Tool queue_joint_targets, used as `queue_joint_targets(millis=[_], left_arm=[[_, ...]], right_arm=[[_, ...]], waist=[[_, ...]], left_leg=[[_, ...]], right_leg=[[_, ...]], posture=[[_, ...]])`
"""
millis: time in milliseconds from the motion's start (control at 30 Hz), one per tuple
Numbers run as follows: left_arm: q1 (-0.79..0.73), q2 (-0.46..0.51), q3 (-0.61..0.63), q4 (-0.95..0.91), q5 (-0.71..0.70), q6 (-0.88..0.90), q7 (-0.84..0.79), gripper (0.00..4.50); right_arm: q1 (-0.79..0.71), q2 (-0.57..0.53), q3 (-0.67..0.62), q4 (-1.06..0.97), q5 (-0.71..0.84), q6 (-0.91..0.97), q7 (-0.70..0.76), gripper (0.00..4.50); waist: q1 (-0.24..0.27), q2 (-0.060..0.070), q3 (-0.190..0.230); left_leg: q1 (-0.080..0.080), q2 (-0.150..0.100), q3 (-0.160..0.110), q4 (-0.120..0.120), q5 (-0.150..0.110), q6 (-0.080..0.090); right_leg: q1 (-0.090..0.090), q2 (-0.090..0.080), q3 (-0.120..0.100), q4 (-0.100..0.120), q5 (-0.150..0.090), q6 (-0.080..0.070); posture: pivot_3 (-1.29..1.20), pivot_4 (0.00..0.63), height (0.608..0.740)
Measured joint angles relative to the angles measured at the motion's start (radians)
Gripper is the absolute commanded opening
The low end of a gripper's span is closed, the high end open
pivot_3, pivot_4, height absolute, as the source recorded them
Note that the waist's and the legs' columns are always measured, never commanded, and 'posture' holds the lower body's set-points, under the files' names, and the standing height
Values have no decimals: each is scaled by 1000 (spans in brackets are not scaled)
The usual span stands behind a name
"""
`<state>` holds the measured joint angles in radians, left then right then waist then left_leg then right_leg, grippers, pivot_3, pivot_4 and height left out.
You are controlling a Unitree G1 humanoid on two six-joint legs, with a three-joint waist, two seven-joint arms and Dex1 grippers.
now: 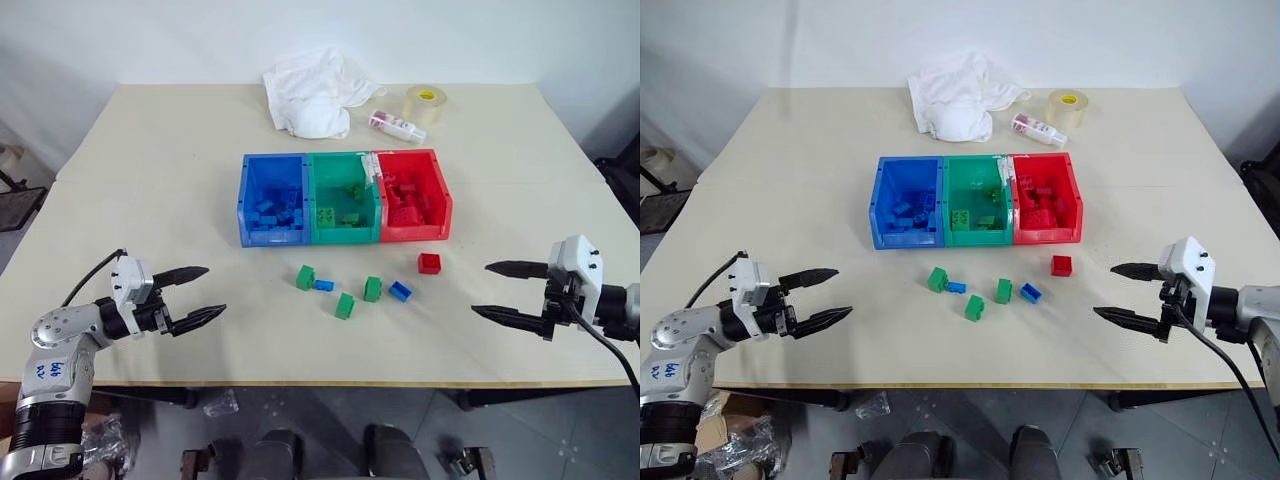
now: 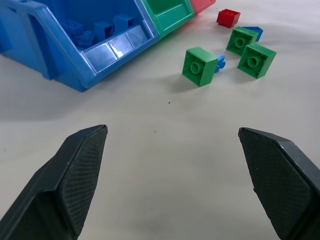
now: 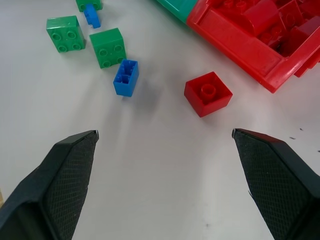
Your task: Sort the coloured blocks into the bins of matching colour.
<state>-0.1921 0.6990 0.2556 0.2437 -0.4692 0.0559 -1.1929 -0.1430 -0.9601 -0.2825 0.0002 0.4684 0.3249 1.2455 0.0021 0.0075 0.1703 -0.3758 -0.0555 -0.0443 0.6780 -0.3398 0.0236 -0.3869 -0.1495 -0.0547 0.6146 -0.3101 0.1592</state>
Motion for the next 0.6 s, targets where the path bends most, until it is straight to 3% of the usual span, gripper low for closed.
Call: queue_joint_targets(millis=[400, 600], left_arm=[[-45, -28, -11, -35, 0, 66, 57, 4460], [-64, -29, -38, -23, -1, 61, -12, 4460]], right_arm=[[33, -22, -14, 26, -9, 58, -59, 4500], [161, -97, -145, 49, -15, 72, -31, 4500]], waist=[[4, 0, 0], [10, 0, 0]], left_leg=[[0, 0, -1, 0, 0, 0], [0, 0, 0, 0, 0, 0]], right_leg=[[1, 0, -1, 2, 0, 0], [3, 0, -2, -3, 0, 0]], posture=[[0, 150, 740], [0, 150, 740]])
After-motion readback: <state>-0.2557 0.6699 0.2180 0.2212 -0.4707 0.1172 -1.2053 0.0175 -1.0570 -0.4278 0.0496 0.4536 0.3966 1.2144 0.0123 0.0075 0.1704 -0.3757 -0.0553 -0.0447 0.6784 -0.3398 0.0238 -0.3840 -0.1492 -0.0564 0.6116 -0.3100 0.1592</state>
